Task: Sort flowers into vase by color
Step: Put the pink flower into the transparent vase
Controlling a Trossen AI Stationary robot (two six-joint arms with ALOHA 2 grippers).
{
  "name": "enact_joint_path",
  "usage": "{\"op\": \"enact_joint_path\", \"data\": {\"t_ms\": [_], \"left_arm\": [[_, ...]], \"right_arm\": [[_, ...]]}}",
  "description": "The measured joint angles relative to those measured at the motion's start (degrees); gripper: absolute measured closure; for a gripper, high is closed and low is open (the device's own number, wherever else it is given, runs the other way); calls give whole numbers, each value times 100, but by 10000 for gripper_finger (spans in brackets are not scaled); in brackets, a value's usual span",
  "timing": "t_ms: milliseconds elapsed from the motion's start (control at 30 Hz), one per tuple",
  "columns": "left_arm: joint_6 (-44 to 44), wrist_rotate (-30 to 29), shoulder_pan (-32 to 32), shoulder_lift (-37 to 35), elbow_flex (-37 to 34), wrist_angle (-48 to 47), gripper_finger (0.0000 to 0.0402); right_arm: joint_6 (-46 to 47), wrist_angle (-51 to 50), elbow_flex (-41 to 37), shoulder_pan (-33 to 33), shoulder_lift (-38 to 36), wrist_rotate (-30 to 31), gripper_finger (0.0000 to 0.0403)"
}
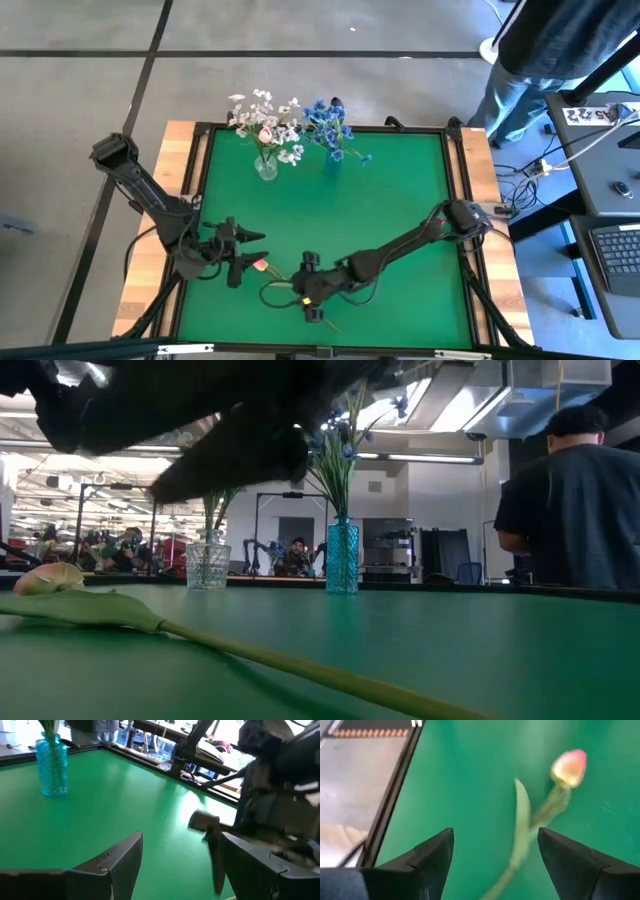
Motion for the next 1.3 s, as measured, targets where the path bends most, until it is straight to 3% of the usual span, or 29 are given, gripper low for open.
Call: {"op": "enact_joint_path", "data": {"t_ms": [267, 467, 600, 800, 900, 1000, 1200, 1300], "left_arm": [[-104, 102, 16, 39, 0, 11, 148], [-102, 102, 41, 37, 0, 32, 148], [-102, 97, 51, 37, 0, 37, 148], [-98, 54, 51, 37, 0, 55, 148], [88, -46, 51, 19, 48, 100, 148], [782, -363, 23, -65, 412, 109, 148], [3468, -1121, -214, -318, 1702, 128, 148], [4383, -1293, -254, -315, 2208, 114, 148]], "right_arm": [[141, -129, 307, -30, 772, 295, 116], [165, -477, 340, -74, 911, 412, 127], [148, -912, 344, -89, 902, 550, 198], [-192, -1355, 335, -164, 802, 502, 376], [-176, -1600, 323, -220, 674, 503, 384], [-216, -2338, 279, -269, 395, 799, 391], [-77, -3716, 294, -332, -624, 1962, 398], [14, -4013, 250, -318, -1153, 2539, 399]]}}
